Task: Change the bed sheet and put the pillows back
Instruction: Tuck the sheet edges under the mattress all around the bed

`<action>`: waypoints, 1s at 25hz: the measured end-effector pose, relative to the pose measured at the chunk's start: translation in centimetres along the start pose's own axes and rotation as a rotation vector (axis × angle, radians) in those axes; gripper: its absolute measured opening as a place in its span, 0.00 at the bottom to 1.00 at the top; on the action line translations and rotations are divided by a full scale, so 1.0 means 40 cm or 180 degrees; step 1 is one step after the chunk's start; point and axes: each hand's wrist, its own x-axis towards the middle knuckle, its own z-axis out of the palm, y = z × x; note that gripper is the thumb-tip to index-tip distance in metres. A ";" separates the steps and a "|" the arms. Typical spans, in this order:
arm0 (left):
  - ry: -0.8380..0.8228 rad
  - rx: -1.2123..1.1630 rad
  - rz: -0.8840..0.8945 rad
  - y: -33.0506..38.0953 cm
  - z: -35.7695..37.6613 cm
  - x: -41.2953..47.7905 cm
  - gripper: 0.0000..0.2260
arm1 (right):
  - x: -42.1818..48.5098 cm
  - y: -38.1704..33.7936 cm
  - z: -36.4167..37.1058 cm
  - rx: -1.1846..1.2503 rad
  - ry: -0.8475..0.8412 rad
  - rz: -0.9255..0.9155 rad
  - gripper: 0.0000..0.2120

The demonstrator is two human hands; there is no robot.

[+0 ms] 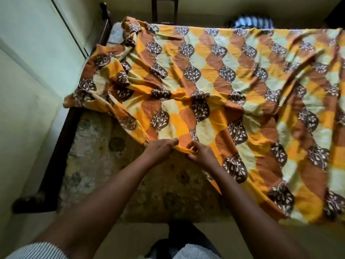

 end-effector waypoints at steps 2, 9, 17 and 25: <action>0.0078 0.0079 -0.0095 -0.011 0.012 -0.096 0.13 | -0.126 0.093 0.022 -0.0284 0.0060 0.0365 0.11; 0.0357 0.0105 0.0277 0.036 0.123 -0.429 0.20 | -0.479 0.171 0.072 -0.0336 0.0919 0.0246 0.10; 0.0550 0.0141 0.0087 0.123 0.276 -0.739 0.16 | -0.788 0.220 0.146 -0.0282 0.0547 -0.0591 0.09; -0.0032 0.0142 -0.0979 0.285 0.394 -0.879 0.13 | -0.905 0.350 0.268 -0.0131 -0.0332 0.0077 0.12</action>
